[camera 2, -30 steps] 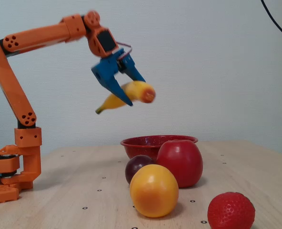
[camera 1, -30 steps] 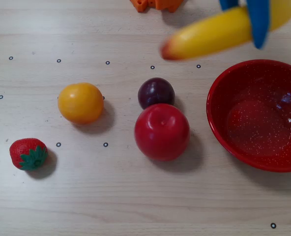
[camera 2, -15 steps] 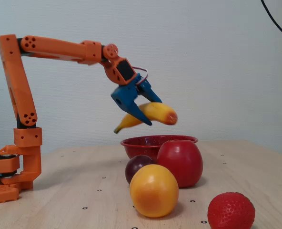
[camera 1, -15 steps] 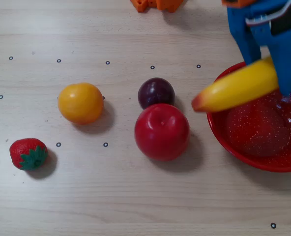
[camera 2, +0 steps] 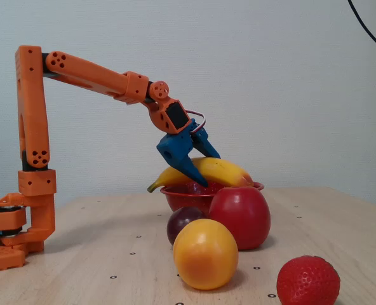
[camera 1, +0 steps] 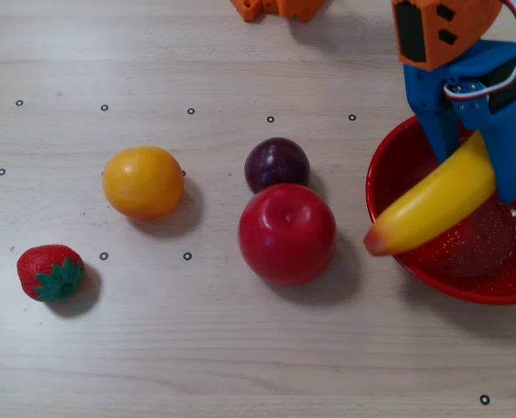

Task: Put the banana in the red bowl.

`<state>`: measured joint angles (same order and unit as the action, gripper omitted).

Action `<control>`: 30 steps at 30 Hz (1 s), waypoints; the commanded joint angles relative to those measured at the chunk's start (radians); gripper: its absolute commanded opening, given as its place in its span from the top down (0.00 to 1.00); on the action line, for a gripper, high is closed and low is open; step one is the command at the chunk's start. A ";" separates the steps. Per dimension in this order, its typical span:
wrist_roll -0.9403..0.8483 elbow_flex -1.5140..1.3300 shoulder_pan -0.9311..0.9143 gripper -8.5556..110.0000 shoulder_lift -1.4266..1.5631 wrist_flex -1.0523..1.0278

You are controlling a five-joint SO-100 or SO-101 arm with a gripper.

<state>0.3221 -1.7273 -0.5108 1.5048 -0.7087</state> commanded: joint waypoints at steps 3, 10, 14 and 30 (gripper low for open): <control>0.021 0.080 -0.008 0.68 0.034 -0.006; -0.014 0.140 0.012 0.57 0.066 -0.130; -0.037 0.179 0.026 0.67 0.109 -0.155; -0.123 0.048 0.187 0.93 0.442 -0.307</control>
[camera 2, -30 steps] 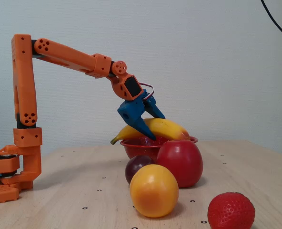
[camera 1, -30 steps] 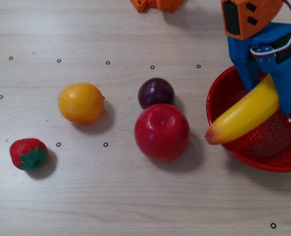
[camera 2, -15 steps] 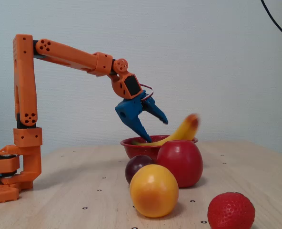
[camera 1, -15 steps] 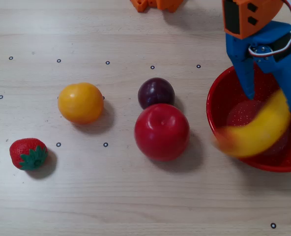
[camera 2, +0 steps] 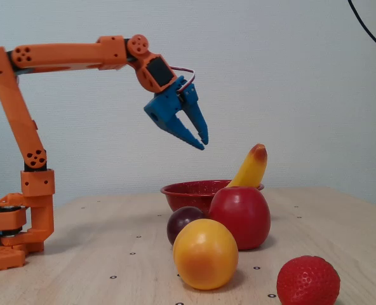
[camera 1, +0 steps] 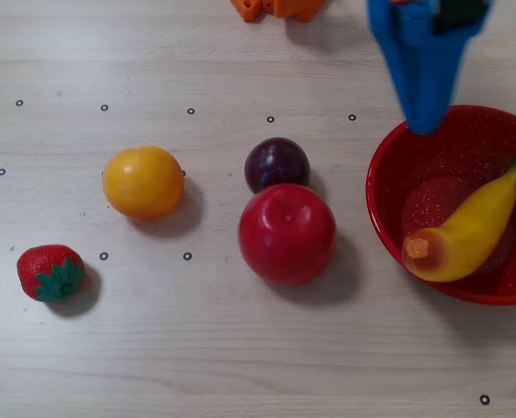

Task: Put the banana in the red bowl.

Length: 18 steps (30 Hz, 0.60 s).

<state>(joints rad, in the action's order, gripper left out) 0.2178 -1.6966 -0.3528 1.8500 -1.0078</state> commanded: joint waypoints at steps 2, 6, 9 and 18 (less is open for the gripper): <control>-0.018 -0.071 0.064 0.93 0.176 0.002; -0.008 -0.256 0.135 0.93 0.327 0.028; -0.008 -0.371 0.190 0.93 0.419 0.057; -0.046 -0.764 0.290 0.93 0.781 0.153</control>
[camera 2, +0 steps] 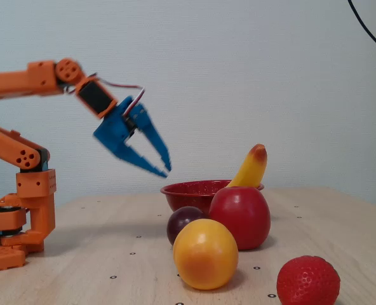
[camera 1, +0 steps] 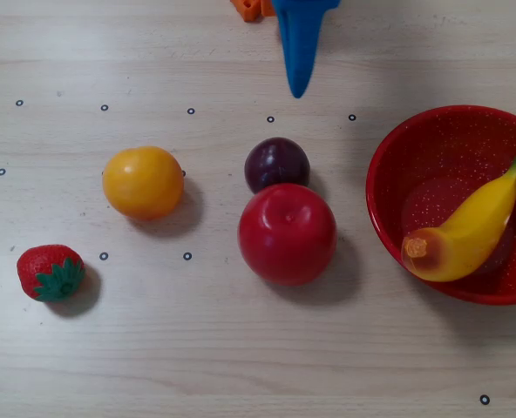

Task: Put the banana in the red bowl.

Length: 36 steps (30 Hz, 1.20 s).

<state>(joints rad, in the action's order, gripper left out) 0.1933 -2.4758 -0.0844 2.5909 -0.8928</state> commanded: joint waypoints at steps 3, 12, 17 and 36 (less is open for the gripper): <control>-0.020 -0.104 0.044 0.93 0.152 0.074; -0.017 -0.405 0.078 0.93 0.454 0.127; -0.038 -0.532 0.075 0.93 0.540 0.183; -0.158 -0.643 0.035 0.93 0.640 0.026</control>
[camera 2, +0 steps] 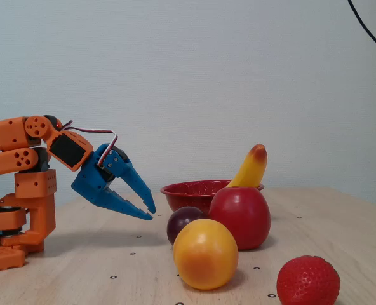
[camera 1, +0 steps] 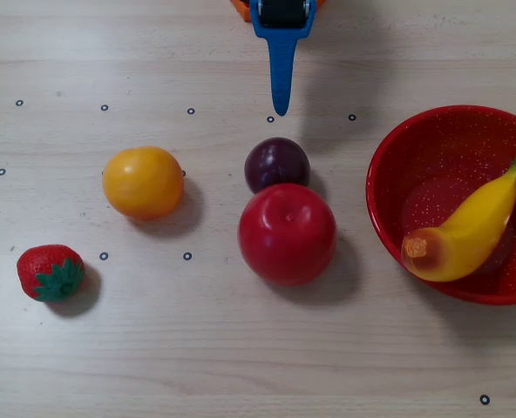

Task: Put the banana in the red bowl.

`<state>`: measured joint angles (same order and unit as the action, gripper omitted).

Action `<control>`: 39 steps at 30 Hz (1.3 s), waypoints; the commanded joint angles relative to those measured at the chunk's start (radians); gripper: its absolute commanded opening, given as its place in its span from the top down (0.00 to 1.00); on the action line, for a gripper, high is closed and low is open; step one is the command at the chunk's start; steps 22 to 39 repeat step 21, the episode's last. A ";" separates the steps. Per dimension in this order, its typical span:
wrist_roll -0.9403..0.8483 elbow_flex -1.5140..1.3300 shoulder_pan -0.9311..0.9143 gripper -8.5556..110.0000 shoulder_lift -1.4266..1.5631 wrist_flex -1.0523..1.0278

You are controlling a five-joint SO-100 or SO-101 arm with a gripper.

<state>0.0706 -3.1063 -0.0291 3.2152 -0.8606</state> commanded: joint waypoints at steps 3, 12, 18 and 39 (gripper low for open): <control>-0.051 -0.012 -0.026 0.93 0.015 -0.011; -0.063 -0.012 -0.021 0.93 0.015 -0.017; -0.064 -0.012 -0.021 0.93 0.015 -0.017; -0.064 -0.012 -0.021 0.93 0.014 -0.017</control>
